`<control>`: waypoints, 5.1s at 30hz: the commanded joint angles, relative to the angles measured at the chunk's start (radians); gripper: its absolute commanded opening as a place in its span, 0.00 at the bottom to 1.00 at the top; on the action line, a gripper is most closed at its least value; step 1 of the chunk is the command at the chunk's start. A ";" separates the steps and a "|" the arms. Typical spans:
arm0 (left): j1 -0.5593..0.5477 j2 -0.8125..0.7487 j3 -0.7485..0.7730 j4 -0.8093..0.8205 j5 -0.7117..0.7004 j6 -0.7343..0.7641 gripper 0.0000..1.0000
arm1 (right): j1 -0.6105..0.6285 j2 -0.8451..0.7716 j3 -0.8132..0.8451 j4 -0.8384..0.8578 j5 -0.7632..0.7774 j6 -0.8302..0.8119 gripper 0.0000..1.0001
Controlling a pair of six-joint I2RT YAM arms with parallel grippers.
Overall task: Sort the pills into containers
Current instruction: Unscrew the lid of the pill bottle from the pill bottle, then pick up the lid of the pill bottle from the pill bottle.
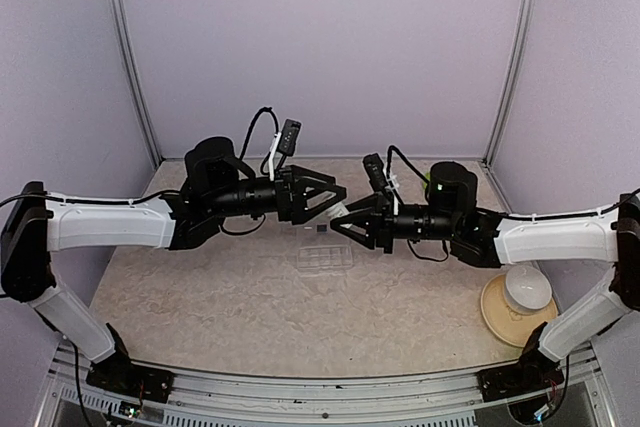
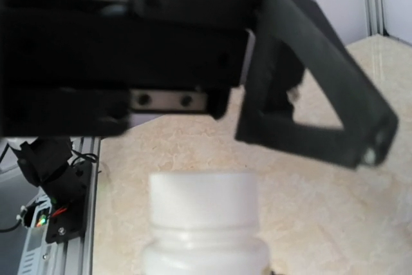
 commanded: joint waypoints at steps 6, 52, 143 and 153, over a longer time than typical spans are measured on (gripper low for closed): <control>-0.014 0.044 0.002 0.129 0.066 -0.031 0.99 | 0.021 0.046 0.027 0.100 0.000 0.098 0.12; 0.030 -0.074 -0.125 0.154 0.027 -0.015 0.85 | -0.028 -0.017 -0.016 0.045 0.114 0.075 0.13; 0.079 -0.098 -0.116 -0.026 -0.232 -0.103 0.27 | -0.017 0.028 -0.012 0.025 0.072 -0.022 0.14; 0.104 -0.125 -0.215 -0.128 -0.448 -0.024 0.27 | -0.023 -0.028 -0.080 0.014 0.124 -0.117 0.15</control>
